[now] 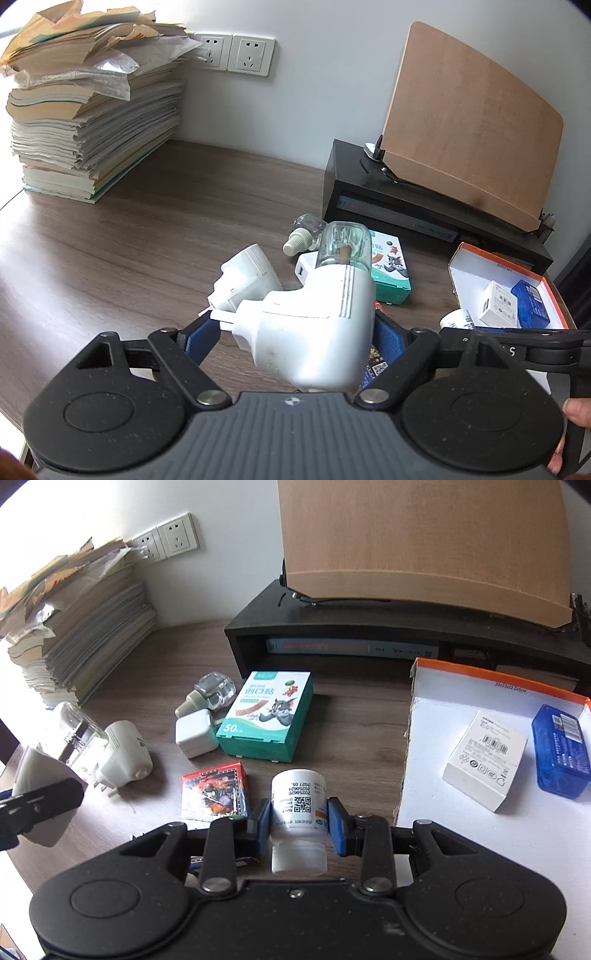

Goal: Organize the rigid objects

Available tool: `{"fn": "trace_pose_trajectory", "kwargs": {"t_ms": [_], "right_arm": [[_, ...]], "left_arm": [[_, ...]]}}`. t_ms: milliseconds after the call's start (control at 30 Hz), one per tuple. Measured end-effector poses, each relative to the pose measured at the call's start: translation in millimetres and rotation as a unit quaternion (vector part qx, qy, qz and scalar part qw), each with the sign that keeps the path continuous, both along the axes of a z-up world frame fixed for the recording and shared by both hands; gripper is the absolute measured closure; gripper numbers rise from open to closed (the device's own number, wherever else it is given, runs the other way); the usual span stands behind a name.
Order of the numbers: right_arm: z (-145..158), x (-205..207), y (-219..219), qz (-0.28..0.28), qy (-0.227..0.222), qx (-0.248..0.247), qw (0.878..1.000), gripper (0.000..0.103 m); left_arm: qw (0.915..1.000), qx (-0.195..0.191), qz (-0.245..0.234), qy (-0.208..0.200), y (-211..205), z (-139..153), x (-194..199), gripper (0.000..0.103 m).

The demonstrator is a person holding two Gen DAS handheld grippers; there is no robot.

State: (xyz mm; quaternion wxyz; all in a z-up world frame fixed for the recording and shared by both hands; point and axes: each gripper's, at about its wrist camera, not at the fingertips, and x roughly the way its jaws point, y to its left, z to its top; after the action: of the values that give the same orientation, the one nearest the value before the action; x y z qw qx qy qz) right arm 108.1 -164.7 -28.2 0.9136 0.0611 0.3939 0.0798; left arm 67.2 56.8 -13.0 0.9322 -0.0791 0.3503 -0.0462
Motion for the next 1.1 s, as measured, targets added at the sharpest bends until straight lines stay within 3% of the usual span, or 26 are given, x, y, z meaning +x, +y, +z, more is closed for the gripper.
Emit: {"fn": "trace_pose_trajectory", "kwargs": {"t_ms": [267,733,1100], "right_arm": [[28,-35,-40,-0.036,-0.032,0.011,0.999,0.063],[49,-97,-137,-0.136,-0.054,0.008,0.989,0.063],[58,-117,-176,-0.159,-0.069,0.006,0.985,0.063]], "left_arm": [[0.9995,-0.006,-0.027,-0.014,-37,15,-11,0.015],[0.9930,-0.032,-0.112,-0.020,-135,25,-19,0.015],[0.9887,-0.031,-0.146,-0.015,-187,18,-24,0.015]]}}
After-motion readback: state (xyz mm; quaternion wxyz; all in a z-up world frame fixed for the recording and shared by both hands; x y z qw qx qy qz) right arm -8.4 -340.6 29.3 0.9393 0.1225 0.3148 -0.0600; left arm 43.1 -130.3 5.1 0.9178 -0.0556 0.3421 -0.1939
